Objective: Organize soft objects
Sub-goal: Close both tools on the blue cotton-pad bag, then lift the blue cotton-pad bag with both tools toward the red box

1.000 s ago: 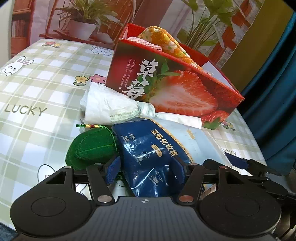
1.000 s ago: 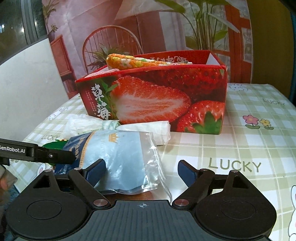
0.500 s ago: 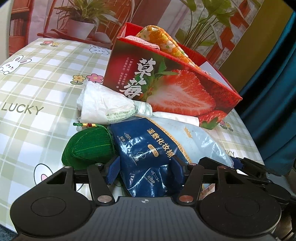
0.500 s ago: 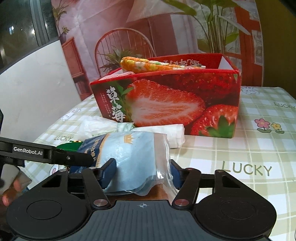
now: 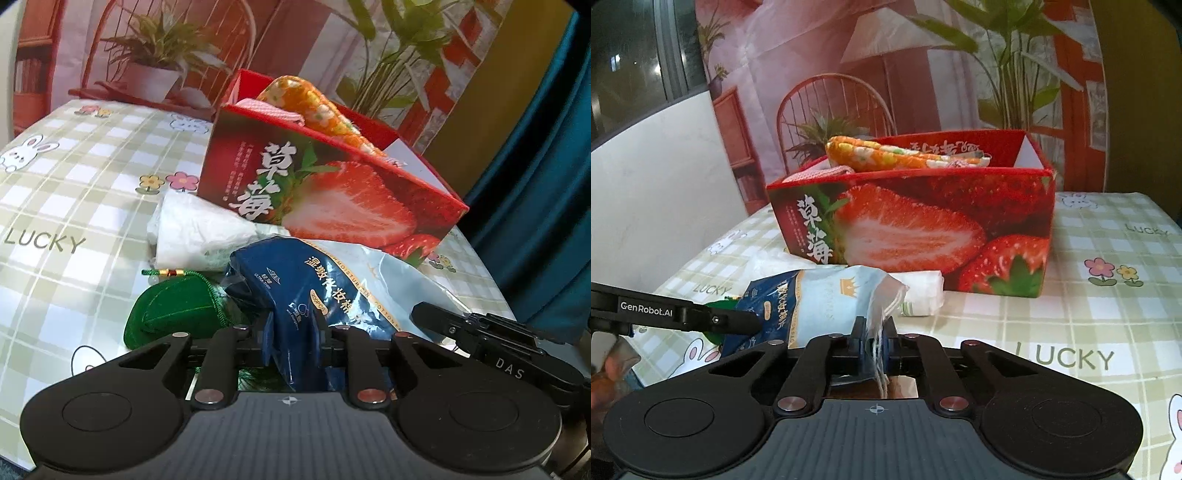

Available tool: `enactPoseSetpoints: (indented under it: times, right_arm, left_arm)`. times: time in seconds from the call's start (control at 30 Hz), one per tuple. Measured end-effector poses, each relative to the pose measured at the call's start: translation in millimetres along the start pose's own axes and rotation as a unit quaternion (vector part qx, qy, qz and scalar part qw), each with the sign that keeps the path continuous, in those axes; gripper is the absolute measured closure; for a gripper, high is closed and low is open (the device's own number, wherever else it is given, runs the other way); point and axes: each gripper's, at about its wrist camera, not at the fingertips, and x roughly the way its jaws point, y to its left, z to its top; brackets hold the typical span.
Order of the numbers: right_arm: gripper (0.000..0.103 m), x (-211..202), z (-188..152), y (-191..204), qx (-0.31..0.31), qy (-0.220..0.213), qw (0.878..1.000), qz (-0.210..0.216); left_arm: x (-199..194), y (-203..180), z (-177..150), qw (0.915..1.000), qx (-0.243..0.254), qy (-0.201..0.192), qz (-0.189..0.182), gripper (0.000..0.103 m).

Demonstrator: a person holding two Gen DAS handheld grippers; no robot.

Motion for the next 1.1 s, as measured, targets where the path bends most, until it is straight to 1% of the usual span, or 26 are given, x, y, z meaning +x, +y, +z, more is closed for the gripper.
enactPoseSetpoints:
  times: [0.17, 0.3, 0.4, 0.5, 0.63, 0.77, 0.97, 1.1]
  right_arm:
    - [0.097, -6, 3, 4, -0.012, -0.014, 1.0, 0.005]
    - [0.098, -15, 7, 6, -0.014, -0.036, 0.999, 0.014]
    - [0.098, -21, 12, 10, -0.028, -0.05, 0.998, 0.014]
    - [0.098, -26, 22, 16, -0.055, -0.066, 0.996, 0.013]
    - [0.098, -32, 34, 23, -0.084, -0.083, 0.993, 0.017]
    - [0.098, -36, 49, 22, -0.09, -0.099, 0.991, 0.02]
    - [0.098, -41, 70, 18, -0.093, -0.114, 0.989, 0.022]
    - [0.098, -38, 81, 17, -0.12, -0.11, 0.987, 0.017]
  left_arm:
    - [-7, -2, 2, 0.9998, 0.007, -0.019, -0.005, 0.081]
    - [-13, -5, 5, 0.9994, 0.011, -0.033, -0.008, 0.081]
    - [-21, -9, 10, 0.9985, 0.014, -0.051, -0.012, 0.081]
    - [-28, -12, 17, 0.9974, 0.015, -0.068, -0.017, 0.081]
    - [-37, -19, 27, 0.9951, 0.034, -0.092, -0.015, 0.081]
    - [-45, -27, 36, 0.9922, 0.049, -0.113, -0.019, 0.081]
    - [-47, -36, 53, 0.989, 0.068, -0.13, -0.021, 0.081]
    - [-46, -41, 64, 0.9871, 0.081, -0.137, -0.02, 0.081]
